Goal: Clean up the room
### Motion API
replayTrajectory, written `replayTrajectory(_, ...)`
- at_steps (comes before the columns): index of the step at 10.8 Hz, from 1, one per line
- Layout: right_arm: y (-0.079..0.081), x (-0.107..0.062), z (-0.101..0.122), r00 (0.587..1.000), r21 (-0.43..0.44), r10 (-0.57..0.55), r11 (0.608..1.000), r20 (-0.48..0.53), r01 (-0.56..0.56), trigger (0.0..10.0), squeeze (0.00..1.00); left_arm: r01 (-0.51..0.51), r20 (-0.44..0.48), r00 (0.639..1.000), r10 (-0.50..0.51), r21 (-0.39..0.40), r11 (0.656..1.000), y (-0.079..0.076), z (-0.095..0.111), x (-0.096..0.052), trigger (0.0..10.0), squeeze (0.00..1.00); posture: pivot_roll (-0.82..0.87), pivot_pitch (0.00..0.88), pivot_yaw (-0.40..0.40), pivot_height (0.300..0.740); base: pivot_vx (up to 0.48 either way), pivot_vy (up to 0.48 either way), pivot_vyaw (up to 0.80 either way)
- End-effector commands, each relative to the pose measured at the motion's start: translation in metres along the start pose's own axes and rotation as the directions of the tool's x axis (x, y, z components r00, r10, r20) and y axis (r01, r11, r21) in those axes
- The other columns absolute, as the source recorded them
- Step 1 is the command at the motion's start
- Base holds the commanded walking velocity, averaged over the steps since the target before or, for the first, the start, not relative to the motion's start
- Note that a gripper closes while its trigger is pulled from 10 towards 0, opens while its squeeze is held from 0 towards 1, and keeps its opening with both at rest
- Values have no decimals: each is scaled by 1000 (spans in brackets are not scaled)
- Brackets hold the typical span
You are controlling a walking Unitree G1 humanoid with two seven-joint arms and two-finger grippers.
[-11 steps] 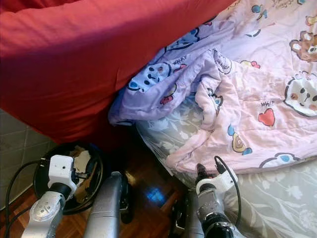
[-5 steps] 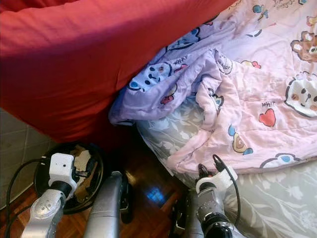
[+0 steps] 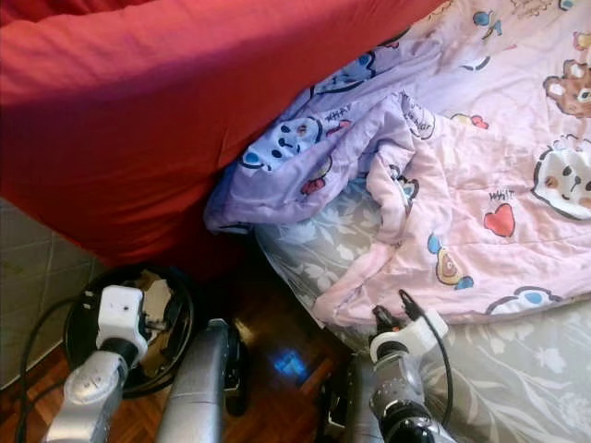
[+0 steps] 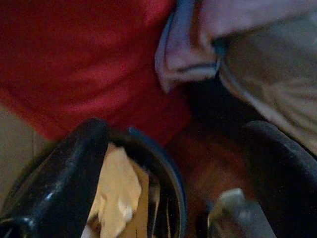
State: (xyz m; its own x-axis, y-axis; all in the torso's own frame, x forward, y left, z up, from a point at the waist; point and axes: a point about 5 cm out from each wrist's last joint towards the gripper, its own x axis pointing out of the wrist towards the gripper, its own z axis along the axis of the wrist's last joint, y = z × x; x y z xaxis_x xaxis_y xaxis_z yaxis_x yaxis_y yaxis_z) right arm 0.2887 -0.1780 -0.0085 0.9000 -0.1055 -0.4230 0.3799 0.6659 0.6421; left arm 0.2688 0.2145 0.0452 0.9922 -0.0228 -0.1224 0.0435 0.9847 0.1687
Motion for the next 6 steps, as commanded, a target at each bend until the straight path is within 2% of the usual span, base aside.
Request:
replayTrajectory(1,-10,-6,-7,1000,-74,-6,997,-15,5,10000,0,-24,-111,994,23,-8,1000,4,-28,-14,10000,0,249,295,18,631,0,0,0)
replayTrajectory(3,-7,-6,-5,999,-74,44,996,10,-43,10000,0,-59,-146,988,53,-35,998,8,-36,-14,10000,0,238,272,16,631,0,0,0)
replayTrajectory(5,-10,-7,-7,1000,-143,13,990,-18,-16,10000,0,-54,-139,989,48,-39,998,6,-36,-8,10000,0,229,262,12,665,0,0,0)
replayTrajectory(6,-11,-6,-5,1000,-138,4,990,-6,-5,10000,0,-52,-142,989,46,-40,998,4,-37,-8,10000,0,227,257,11,684,0,0,0)
